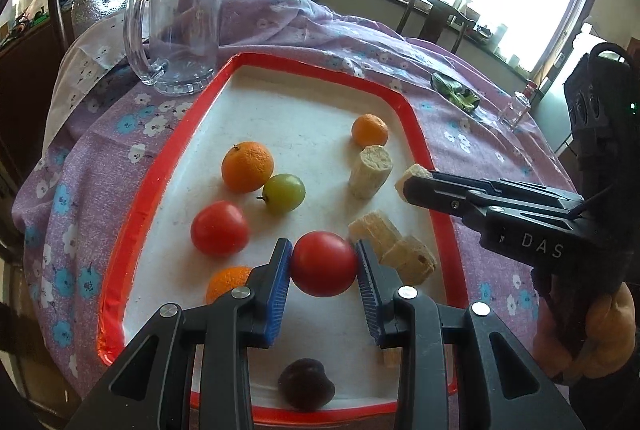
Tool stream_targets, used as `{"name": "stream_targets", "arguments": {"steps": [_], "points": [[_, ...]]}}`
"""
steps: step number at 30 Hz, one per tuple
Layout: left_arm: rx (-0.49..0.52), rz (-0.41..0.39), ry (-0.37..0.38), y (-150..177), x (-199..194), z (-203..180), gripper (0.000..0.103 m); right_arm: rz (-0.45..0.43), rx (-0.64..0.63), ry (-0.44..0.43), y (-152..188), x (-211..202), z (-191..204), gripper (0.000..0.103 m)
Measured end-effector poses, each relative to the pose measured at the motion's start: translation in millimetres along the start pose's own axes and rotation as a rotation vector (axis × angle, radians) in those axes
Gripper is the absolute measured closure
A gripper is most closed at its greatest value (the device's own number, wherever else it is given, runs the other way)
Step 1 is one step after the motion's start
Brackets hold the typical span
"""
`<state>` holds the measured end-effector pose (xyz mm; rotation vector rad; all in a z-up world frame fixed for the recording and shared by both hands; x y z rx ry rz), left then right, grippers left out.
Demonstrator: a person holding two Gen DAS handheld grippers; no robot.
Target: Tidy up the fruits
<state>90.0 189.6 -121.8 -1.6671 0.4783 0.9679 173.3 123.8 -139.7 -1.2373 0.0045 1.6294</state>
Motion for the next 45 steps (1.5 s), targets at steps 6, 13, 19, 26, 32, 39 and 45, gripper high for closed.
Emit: {"name": "stream_targets", "arguments": {"steps": [6, 13, 19, 26, 32, 39, 45], "points": [[0.021, 0.002, -0.018, -2, 5, -4, 0.071, 0.010, 0.018, -0.012, 3, 5, -5, 0.074], [0.010, -0.002, -0.019, 0, 0, -2, 0.068, -0.002, 0.022, -0.024, 2, -1, -4, 0.074], [0.005, -0.030, -0.028, -1, -12, -1, 0.052, -0.023, 0.024, -0.029, 1, -13, -2, 0.073], [0.015, -0.042, -0.029, 7, -28, -2, 0.048, -0.043, 0.023, -0.035, 5, -29, 1, 0.065], [0.029, -0.054, -0.051, 19, -44, 1, 0.040, -0.059, -0.002, -0.030, 11, -42, 5, 0.059], [0.050, -0.067, -0.079, 33, -65, 4, 0.031, -0.078, -0.061, -0.043, 18, -55, 15, 0.039], [0.054, -0.109, -0.115, 38, -88, 11, 0.017, -0.067, -0.141, -0.058, 30, -61, 30, 0.033]]}}
Point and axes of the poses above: each gripper's, at about its wrist camera, not at the fingertips, and x roughly the way its jaws point, z to its left, y to its underside, the point moved 8 cm from there along x, roughly the way its jaws point, and after that the axes turned 13 degrees about -y, right-handed, at the moved point
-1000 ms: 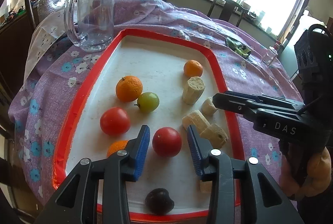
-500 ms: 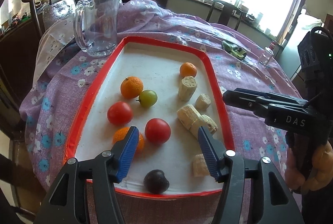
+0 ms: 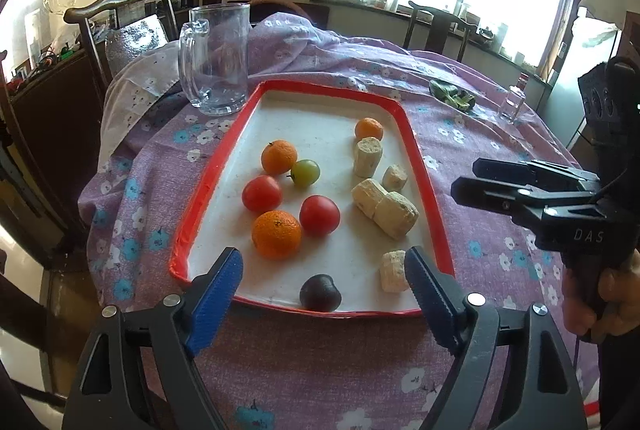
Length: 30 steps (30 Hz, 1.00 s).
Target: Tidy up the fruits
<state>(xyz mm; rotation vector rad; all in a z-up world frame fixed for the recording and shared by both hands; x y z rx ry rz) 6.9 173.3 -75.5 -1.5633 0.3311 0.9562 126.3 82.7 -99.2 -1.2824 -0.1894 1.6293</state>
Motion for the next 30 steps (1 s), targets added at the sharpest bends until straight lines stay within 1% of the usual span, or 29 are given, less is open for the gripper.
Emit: {"name": "stream_targets", "arguments": {"steps": [4, 7, 8, 9, 10, 16, 21, 26, 30], "points": [[0.000, -0.024, -0.026, 3, -13, 5, 0.010, 0.020, -0.059, -0.016, 12, -2, 12, 0.032], [0.012, -0.041, -0.046, 6, -23, 5, 0.008, 0.022, -0.103, -0.033, 19, -6, 22, 0.025], [0.018, -0.044, -0.052, 7, -26, 5, 0.006, 0.020, -0.117, -0.039, 21, -8, 25, 0.021], [0.024, -0.047, -0.061, 7, -28, 5, 0.002, 0.017, -0.128, -0.044, 22, -10, 29, 0.018], [0.032, -0.052, -0.072, 9, -31, 4, 0.001, 0.014, -0.140, -0.049, 23, -12, 32, 0.017], [0.091, -0.070, -0.098, 15, -47, -3, 0.001, 0.001, -0.179, -0.058, 24, -25, 39, 0.009], [0.122, -0.067, -0.093, 22, -55, -10, 0.001, 0.024, -0.203, -0.079, 28, -31, 41, 0.008], [0.152, -0.079, -0.087, 24, -61, -14, 0.001, 0.070, -0.266, -0.076, 36, -33, 47, 0.008], [0.180, -0.092, -0.114, 27, -64, -16, 0.001, 0.082, -0.297, -0.093, 41, -35, 53, 0.006]]}}
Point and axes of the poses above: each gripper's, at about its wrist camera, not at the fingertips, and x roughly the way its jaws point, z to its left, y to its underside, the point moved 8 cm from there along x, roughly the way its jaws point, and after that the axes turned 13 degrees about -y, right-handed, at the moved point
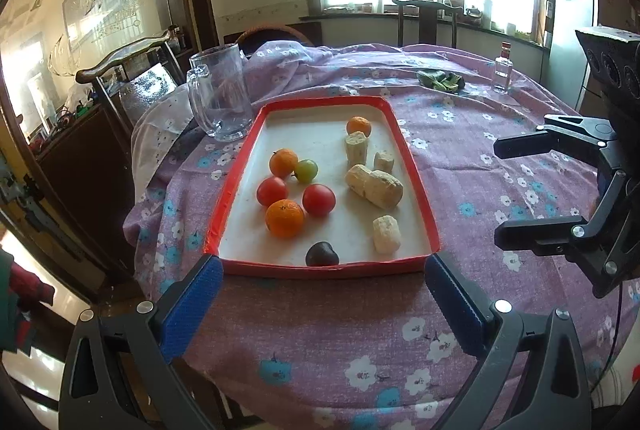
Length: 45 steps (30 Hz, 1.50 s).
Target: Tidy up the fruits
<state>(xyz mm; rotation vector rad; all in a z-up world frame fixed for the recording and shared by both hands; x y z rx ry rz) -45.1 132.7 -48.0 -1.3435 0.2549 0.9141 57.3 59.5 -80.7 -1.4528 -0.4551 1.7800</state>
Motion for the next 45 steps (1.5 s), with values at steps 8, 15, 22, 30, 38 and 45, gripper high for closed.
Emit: {"name": "stream_targets", "arguments": {"steps": [8, 15, 22, 30, 38, 45], "points": [[0.007, 0.011, 0.001, 1, -2, -4, 0.001, 0.035, -0.066, 0.016, 5, 4, 8, 0.004], [0.006, 0.020, -0.012, -1, 0, -5, 0.001, 0.052, -0.102, 0.016, 8, 8, 14, 0.004], [-0.025, 0.028, 0.009, -1, 1, -2, 0.001, 0.071, -0.137, 0.034, 11, 14, 20, 0.004], [-0.150, 0.063, 0.143, -2, 6, 11, 0.001, 0.083, -0.165, 0.045, 13, 21, 26, 0.004], [-0.214, 0.024, 0.123, -5, 4, 26, 0.001, 0.073, -0.169, 0.035, 11, 23, 29, 0.004], [-0.198, -0.022, 0.129, -11, -6, 21, 0.001, 0.064, -0.167, 0.017, 10, 24, 28, 0.004]]}}
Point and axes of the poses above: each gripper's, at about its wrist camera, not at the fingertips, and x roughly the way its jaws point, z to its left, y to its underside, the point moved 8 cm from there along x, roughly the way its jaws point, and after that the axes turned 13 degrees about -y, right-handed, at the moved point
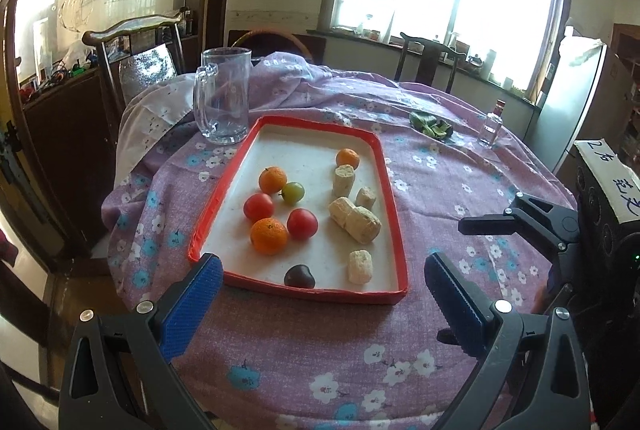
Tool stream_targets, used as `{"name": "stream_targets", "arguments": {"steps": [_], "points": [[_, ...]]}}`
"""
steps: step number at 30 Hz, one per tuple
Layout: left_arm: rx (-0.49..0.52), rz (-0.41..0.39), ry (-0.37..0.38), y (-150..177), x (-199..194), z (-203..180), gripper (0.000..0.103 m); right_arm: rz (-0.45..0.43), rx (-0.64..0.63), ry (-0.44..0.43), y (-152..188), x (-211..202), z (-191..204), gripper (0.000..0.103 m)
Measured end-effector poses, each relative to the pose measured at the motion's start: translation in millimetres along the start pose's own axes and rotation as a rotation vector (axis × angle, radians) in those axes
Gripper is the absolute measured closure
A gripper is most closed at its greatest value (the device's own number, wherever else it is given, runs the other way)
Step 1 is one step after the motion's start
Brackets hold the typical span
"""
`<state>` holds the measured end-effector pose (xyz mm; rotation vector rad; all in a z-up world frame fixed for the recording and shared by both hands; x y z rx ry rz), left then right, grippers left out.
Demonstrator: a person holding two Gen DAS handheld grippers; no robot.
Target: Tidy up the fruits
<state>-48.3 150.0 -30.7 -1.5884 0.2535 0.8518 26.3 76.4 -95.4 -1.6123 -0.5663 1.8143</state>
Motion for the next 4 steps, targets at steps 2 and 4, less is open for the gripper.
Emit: {"name": "stream_targets", "arguments": {"steps": [2, 4], "points": [[0.017, -0.016, -0.009, -1.0, -2.4, -2.6, 0.001, -0.001, 0.001, 0.004, -0.3, -0.9, -0.4, 0.004], [0.021, -0.016, -0.008, -1.2, -2.0, -3.2, 0.001, -0.006, 0.001, 0.007, -0.1, -3.7, -0.8, 0.004]]}}
Point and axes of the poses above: each gripper's, at about its wrist camera, not at the fingertips, and x roughly the way its jaws point, z to its left, y to its underside, the point moved 8 cm from there along x, roughly the way its jaws point, and after that the axes turned 13 degrees about -y, right-handed, at the moved point
